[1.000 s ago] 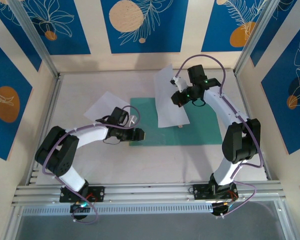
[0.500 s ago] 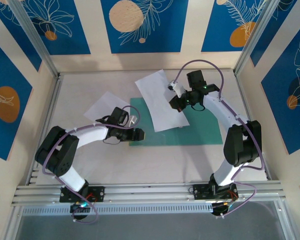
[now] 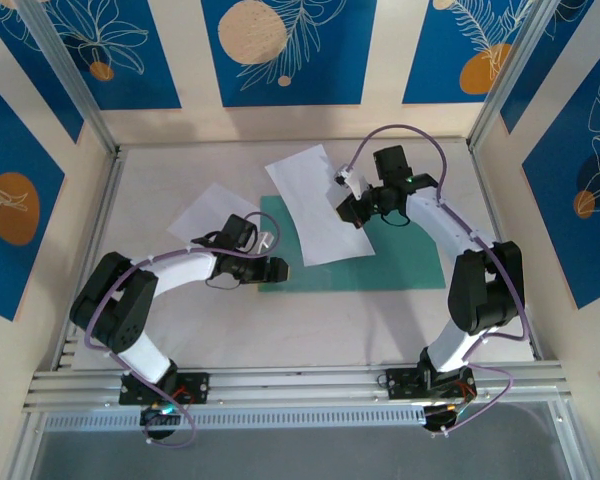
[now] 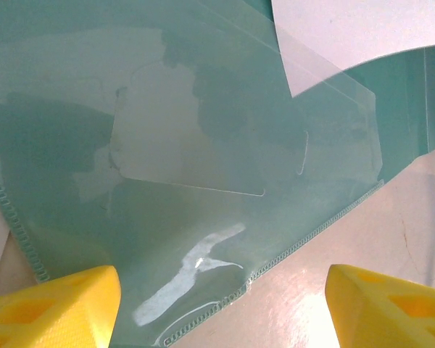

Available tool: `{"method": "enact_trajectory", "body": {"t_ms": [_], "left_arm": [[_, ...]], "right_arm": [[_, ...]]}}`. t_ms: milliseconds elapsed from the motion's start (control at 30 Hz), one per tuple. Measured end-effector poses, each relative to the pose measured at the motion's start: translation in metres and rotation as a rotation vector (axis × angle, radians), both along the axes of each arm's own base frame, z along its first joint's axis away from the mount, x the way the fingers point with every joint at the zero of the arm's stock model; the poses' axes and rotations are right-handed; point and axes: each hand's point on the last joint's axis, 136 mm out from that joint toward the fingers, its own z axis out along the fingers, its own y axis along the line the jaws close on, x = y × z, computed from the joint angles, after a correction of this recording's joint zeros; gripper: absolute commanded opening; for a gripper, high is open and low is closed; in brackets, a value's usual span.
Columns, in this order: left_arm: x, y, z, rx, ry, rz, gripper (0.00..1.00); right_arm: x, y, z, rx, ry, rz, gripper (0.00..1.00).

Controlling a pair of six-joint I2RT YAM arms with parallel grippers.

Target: Put the files into the folder

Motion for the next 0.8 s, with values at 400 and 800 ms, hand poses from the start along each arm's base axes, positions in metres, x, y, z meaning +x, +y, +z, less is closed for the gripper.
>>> {"method": "enact_trajectory", "body": {"t_ms": [400, 800], "left_arm": [[0.000, 0.000, 0.001, -0.001, 0.004, 0.006, 0.75], [0.000, 0.000, 0.000, -0.002, 0.010, 0.012, 0.75]], "right_arm": [[-0.002, 0.001, -0.006, 0.014, 0.019, -0.002, 0.04], [0.003, -0.001, -0.025, 0.027, 0.102, -0.043, 0.03]]}}
